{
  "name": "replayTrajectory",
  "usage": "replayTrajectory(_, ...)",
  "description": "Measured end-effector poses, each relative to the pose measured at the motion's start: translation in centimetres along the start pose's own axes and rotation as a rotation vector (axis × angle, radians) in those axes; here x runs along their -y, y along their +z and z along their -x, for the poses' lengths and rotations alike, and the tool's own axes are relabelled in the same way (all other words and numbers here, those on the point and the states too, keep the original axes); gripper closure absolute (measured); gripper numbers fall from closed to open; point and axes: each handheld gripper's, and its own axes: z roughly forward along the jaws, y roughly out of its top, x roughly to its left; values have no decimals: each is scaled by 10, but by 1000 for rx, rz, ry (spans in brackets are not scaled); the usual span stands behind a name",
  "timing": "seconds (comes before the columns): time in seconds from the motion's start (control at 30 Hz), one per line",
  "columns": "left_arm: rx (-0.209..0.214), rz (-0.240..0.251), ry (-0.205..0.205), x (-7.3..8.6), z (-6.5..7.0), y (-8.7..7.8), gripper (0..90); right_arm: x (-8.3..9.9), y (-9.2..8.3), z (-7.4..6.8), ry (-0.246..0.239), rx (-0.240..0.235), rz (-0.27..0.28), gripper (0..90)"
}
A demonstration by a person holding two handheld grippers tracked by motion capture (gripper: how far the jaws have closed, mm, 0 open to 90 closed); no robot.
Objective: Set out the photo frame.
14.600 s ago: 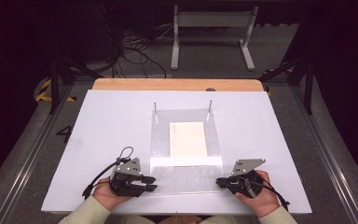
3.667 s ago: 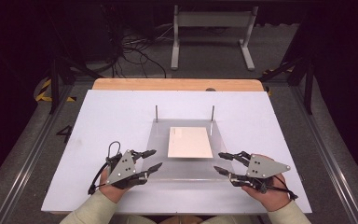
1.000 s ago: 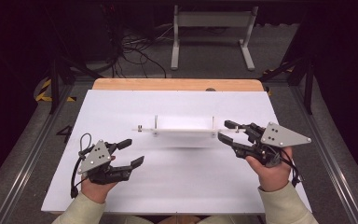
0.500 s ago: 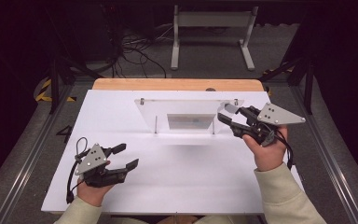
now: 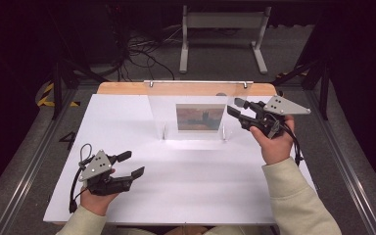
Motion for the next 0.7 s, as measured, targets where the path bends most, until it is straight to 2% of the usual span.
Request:
replayTrajectory(0.17, 8, -7, -9, 2, -1, 3, 304, 4, 10, 8, 13, 9, -15, 568)
replayTrajectory(0.33, 15, -19, -12, 3, -1, 5, 302, 12, 19, 16, 50, 20, -36, 571)
replayTrajectory(0.57, 14, -24, -16, 4, -2, 6, 301, 21, 30, 28, 65, 30, -39, 588)
replayTrajectory(0.7, 16, -28, -14, 5, -2, 6, 300, 19, 35, 32, 56, 48, -68, 584)
